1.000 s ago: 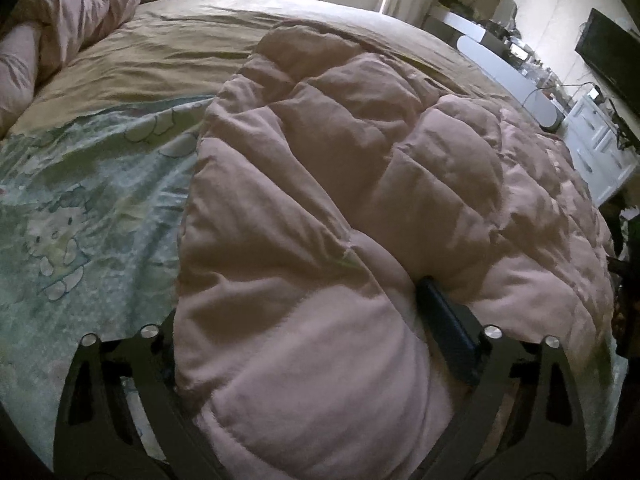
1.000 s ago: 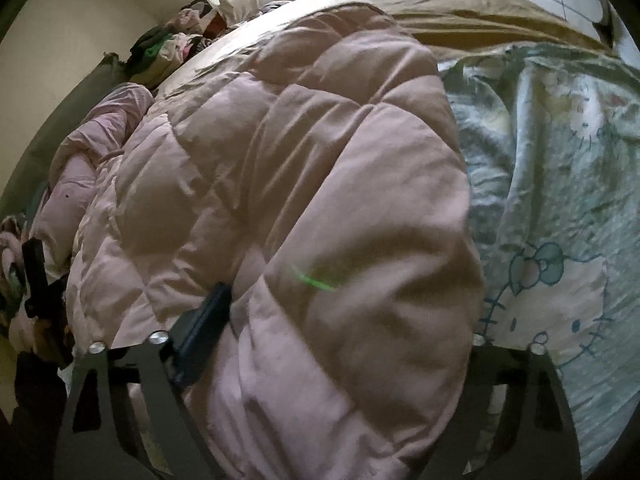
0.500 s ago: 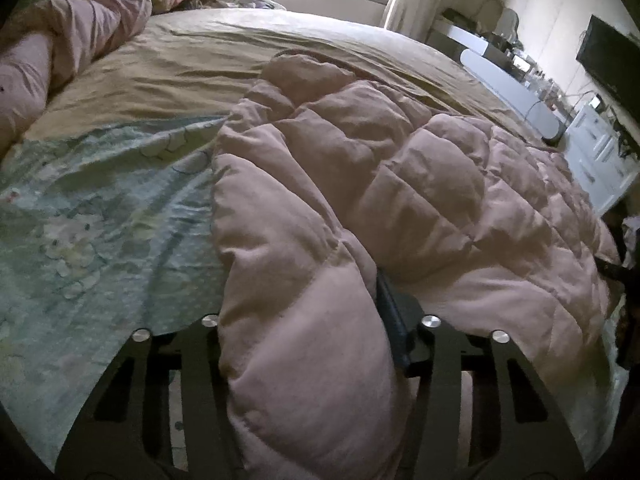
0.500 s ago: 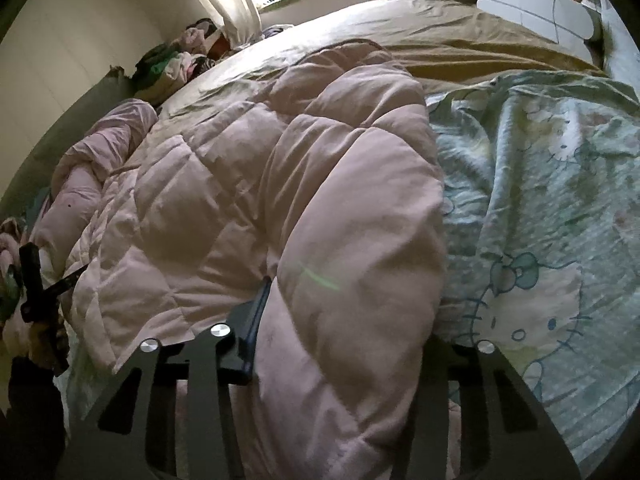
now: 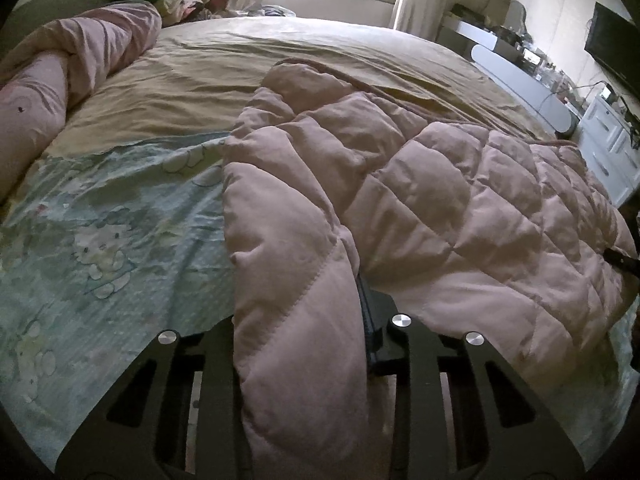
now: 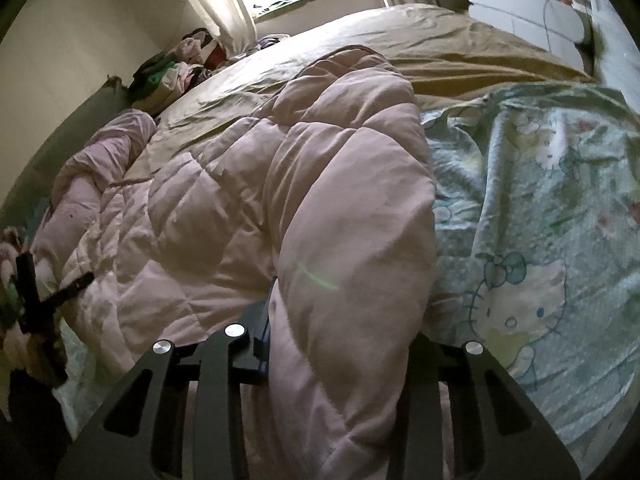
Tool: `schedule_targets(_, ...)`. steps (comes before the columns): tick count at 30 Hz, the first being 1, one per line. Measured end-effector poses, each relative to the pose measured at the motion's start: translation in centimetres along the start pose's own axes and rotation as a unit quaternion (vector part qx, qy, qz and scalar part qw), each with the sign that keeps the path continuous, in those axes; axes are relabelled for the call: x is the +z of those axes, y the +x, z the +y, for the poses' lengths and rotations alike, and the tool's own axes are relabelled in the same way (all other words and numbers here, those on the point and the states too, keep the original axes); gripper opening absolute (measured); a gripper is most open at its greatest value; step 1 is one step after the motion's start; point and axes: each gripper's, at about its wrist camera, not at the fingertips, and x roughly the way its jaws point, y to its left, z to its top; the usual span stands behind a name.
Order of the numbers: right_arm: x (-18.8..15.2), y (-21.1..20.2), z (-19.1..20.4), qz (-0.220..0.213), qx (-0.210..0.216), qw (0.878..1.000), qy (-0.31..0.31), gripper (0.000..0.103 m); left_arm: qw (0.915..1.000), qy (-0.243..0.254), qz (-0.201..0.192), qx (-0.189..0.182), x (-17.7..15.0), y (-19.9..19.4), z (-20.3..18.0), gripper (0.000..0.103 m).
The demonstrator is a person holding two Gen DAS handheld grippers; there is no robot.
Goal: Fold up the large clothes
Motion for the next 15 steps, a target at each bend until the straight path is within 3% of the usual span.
schedule_targets(15, 0.6, -1.8, -0.2, 0.030, 0.019, 0.999, 0.014, 0.030, 0.9997, 0.005, 0.006, 0.025, -0.6, -3.8, 0.0, 0.020)
